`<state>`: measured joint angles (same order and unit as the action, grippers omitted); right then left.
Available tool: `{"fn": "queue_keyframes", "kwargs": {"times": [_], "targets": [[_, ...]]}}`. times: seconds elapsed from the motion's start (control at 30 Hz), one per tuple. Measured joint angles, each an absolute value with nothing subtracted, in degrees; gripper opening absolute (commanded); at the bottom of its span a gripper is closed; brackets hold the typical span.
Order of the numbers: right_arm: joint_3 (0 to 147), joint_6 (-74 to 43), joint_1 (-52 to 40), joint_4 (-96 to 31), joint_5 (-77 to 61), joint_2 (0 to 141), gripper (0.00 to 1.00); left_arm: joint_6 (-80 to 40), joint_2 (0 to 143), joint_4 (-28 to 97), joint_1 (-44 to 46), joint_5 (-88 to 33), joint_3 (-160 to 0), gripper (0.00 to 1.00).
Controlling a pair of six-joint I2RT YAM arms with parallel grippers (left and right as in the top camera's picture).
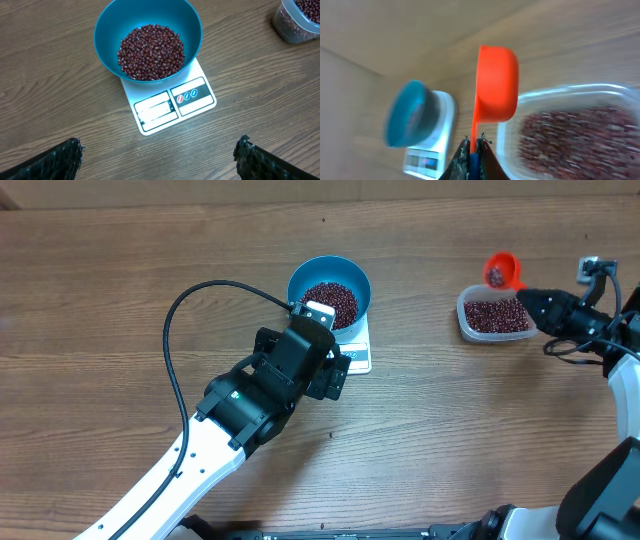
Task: Scoop item into bowl and weigh 150g on scale
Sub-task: 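Move the empty scoop back right over the bean tub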
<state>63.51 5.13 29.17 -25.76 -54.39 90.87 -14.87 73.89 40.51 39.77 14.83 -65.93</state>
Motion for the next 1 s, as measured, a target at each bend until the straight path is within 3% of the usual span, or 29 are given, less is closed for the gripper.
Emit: {"fn": "queue_keyframes", "kwargs": {"times": [0.43, 0.73, 1.0], "targets": [[63.53, 30.59, 29.17, -35.29, -29.45, 86.46, 0.04, -14.87, 73.89, 40.53, 39.77, 14.83, -65.93, 1.00], [63.53, 38.39, 27.55, -35.79, -23.92, 86.41, 0.04, -14.87, 73.89, 40.51, 39.77, 14.83, -65.93, 1.00], [63.53, 41.12, 18.76, -35.73, -12.08, 86.41, 0.04, -14.87, 73.89, 40.53, 39.77, 14.83, -65.93, 1.00]]}}
